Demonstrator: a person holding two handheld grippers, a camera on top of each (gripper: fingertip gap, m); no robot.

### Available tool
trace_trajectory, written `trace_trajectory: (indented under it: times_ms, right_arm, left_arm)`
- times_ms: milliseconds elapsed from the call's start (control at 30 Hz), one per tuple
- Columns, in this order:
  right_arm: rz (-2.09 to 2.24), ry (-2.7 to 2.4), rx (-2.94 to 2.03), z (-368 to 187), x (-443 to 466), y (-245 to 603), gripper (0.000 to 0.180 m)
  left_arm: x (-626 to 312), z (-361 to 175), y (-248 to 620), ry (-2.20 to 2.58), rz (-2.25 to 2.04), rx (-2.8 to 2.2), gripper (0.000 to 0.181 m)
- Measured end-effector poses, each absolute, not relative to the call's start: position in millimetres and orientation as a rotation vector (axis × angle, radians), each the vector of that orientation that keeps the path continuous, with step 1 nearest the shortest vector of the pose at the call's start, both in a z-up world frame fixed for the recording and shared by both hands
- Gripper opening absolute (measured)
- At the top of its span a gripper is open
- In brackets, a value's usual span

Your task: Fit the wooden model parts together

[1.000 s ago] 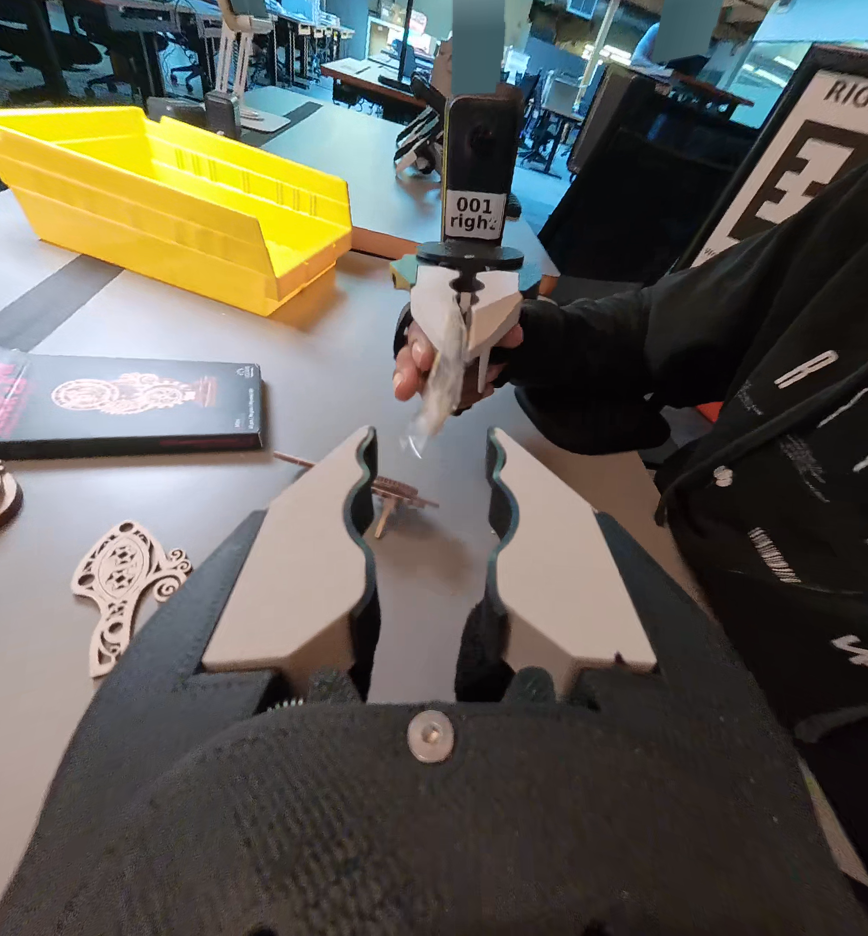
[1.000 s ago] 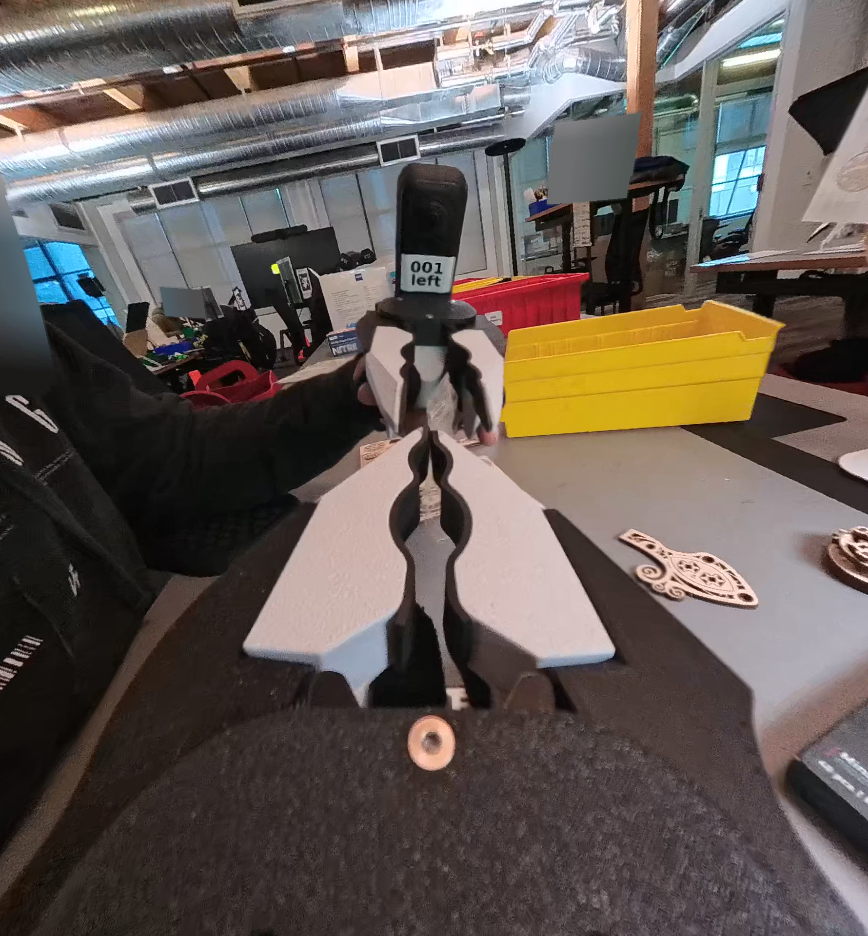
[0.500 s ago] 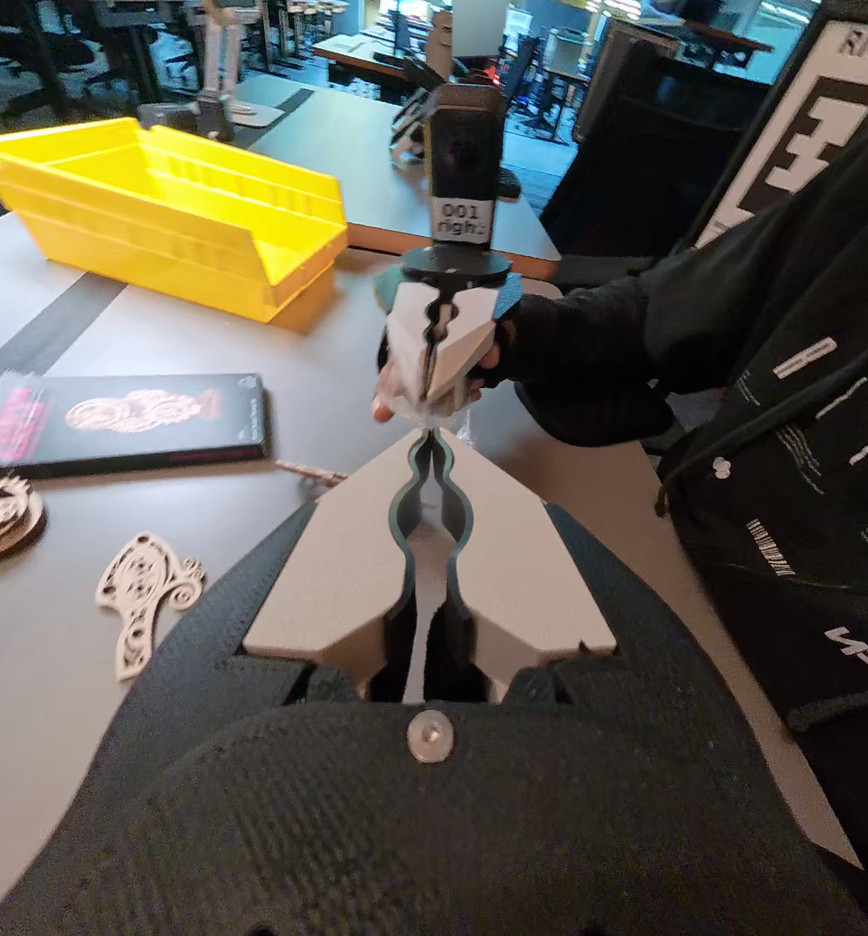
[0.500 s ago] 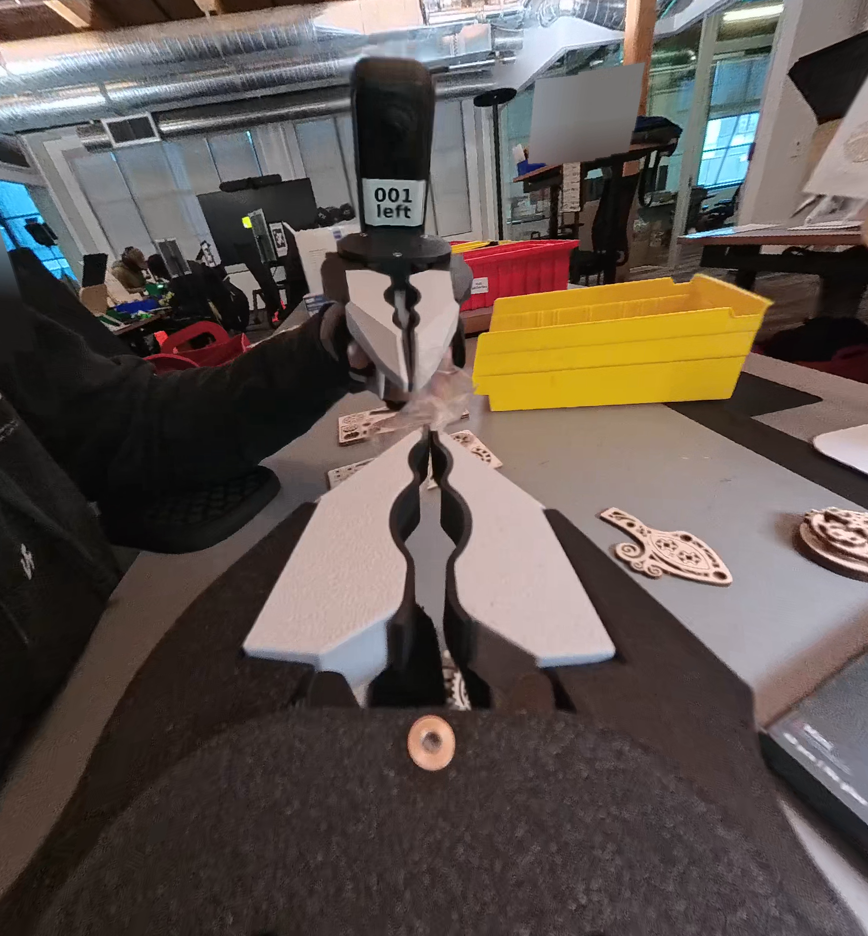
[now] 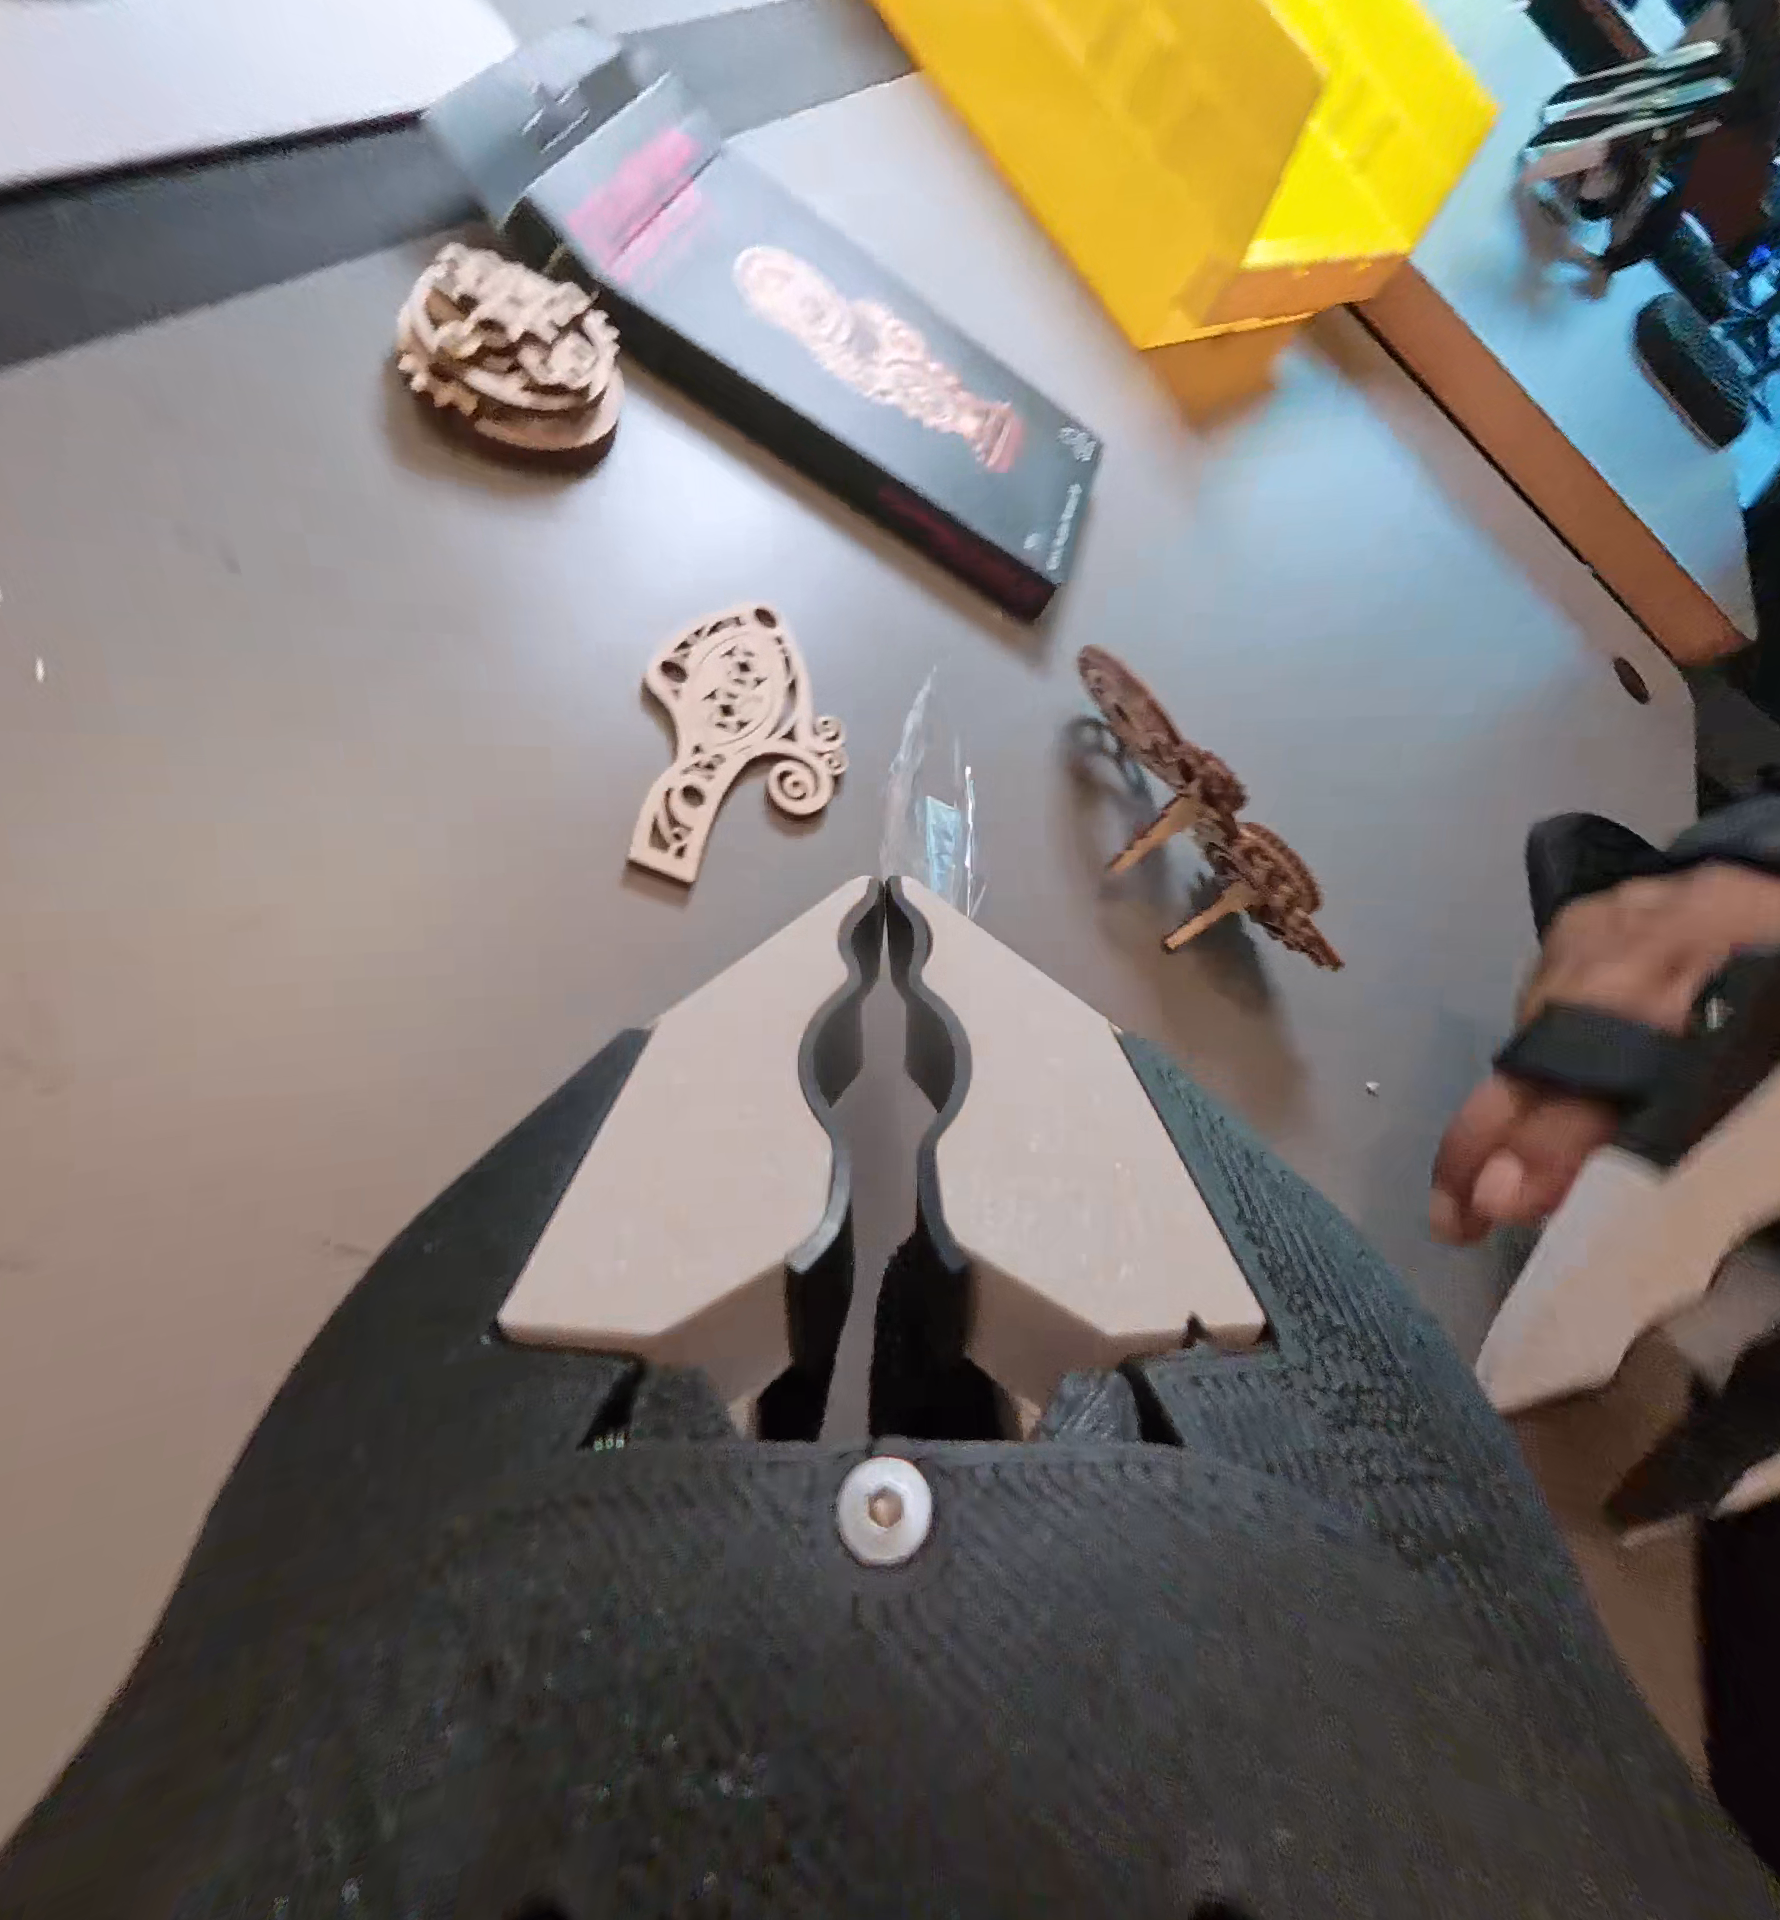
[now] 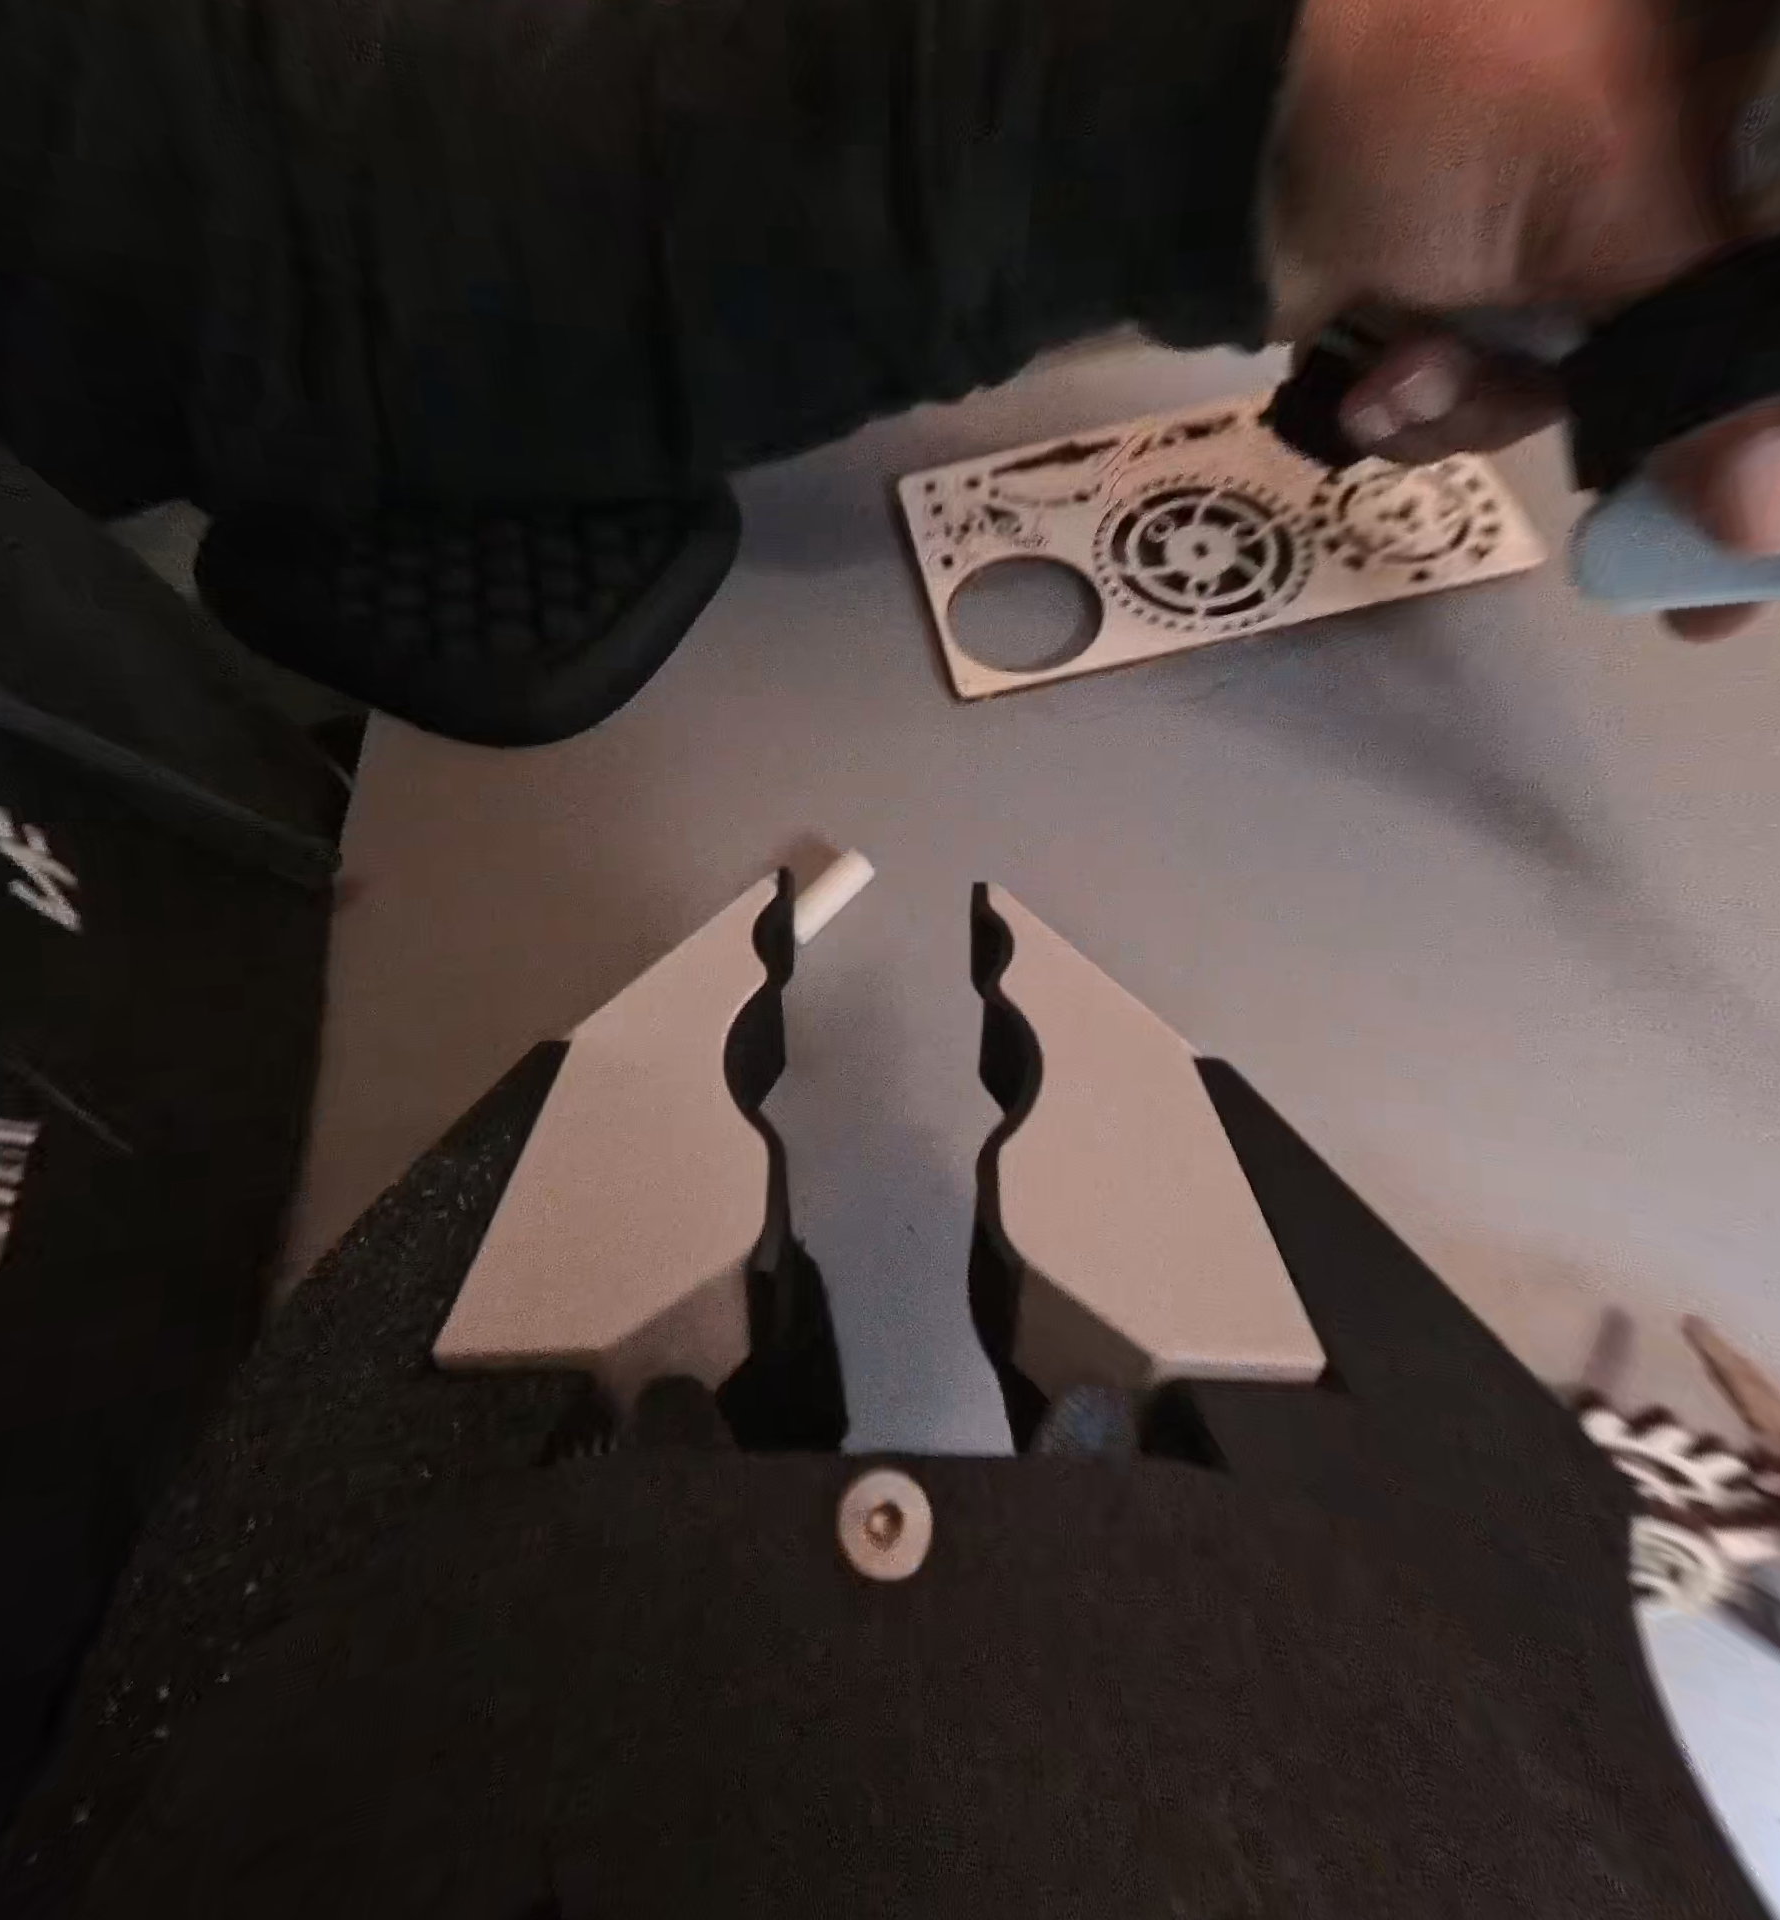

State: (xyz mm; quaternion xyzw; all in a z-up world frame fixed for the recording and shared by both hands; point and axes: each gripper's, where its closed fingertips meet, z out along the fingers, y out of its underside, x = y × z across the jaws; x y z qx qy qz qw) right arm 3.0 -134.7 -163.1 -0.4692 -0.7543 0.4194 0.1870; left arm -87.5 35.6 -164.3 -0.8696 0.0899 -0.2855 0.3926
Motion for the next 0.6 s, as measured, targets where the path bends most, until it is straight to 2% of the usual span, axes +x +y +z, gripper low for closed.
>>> trace_trajectory:
  times_ms: [167, 233, 300, 400, 600]
  right_arm:
    - [0.935, -2.277, -1.397, -203, -4, -167, 0.034]
    - [0.842, -2.287, -1.370, -205, -6, -165, 0.026]
    - [0.765, -2.301, -1.325, -208, -6, -160, 0.010]
    - [0.769, -2.331, -1.307, -208, -2, -153, 0.007]
    - [0.845, -2.291, -1.312, -192, 10, -122, 0.007]
  left_arm:
    - [-109, -183, 41, 0.118, -0.648, -2.258, 0.024]
    - [-115, -181, 42, 0.083, -0.633, -2.249, 0.035]
    - [-120, -174, 43, 0.071, -0.601, -2.222, 0.046]
    - [-126, -164, 45, 0.083, -0.541, -2.188, 0.059]
    - [-131, -140, 43, 0.191, -0.432, -2.103, 0.071]
